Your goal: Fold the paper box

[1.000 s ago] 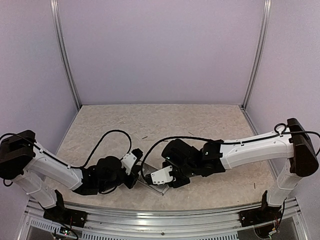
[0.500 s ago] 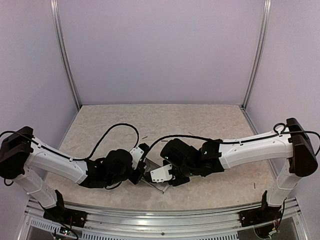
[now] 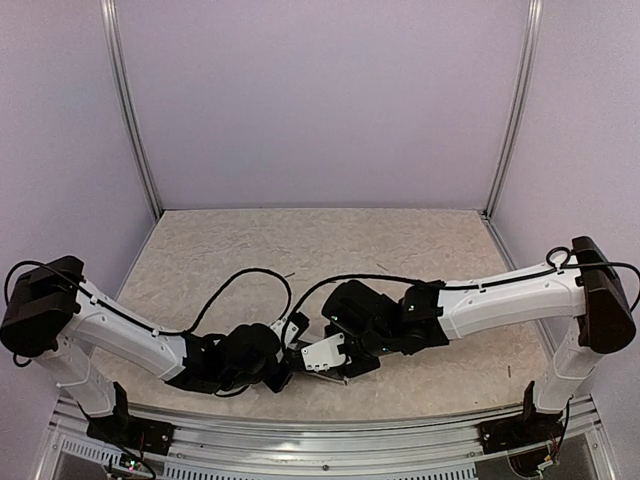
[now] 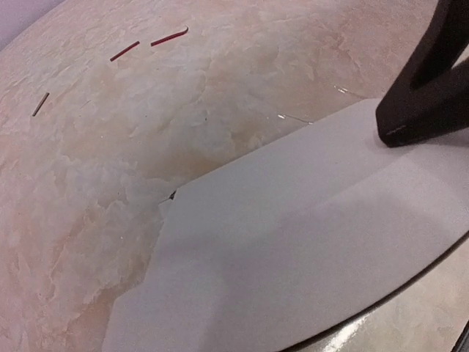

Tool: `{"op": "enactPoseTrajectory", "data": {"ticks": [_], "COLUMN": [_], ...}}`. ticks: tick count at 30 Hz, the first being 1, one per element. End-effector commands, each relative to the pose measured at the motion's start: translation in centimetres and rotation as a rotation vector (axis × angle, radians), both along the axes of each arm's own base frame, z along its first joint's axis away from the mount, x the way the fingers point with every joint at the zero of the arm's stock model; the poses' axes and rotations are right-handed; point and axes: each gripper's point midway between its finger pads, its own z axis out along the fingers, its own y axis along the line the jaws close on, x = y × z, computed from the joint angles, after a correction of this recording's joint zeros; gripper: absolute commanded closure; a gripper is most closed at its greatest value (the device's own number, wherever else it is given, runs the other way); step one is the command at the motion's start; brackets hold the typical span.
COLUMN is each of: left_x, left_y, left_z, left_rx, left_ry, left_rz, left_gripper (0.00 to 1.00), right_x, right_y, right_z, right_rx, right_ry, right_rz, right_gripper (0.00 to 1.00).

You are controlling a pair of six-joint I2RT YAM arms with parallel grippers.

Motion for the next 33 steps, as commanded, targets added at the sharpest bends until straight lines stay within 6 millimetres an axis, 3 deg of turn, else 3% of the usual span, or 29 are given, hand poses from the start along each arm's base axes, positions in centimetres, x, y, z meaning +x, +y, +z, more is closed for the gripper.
{"op": "enactPoseTrajectory", "data": {"ticks": [1, 12, 20, 24, 28, 33], "left_x": [-1.4, -1.8, -2.1, -2.9, -3.6, -3.7], "left_y": [2.1, 2.3, 2.5, 2.7, 4.2, 4.9], "left_z": [-2.6, -2.0, -0.3, 1.6, 2.4, 3.5], "left_rx": [0.097, 0.087, 0.065, -0.002, -0.034, -0.076], "left_ry": [0.028, -0.026, -0.083, -0.075, -0.059, -0.054], "left_rz": [0.02, 0.035, 0.028, -0.01, -0.012, -0.037], "left_gripper": [1.0, 1.0, 0.99, 0.94, 0.85, 0.67], "right_x": [-1.8, -2.9, -1.7, -0.8, -0.3, -0.1], "right_y": [-0.1, 0.1, -0.5, -0.5, -0.6, -0.5], "right_z": [-0.3, -1.6, -1.7, -1.5, -1.6, -1.4], "right_rx": [0.011, 0.0, -0.01, -0.005, -0.005, 0.0], "right_ry": [0.059, 0.093, 0.03, 0.002, -0.013, -0.021], "right_rz": [0.059, 0.088, 0.042, 0.012, -0.01, -0.012], "right_gripper": [0.52, 0.52, 0.52, 0.52, 0.52, 0.52]}}
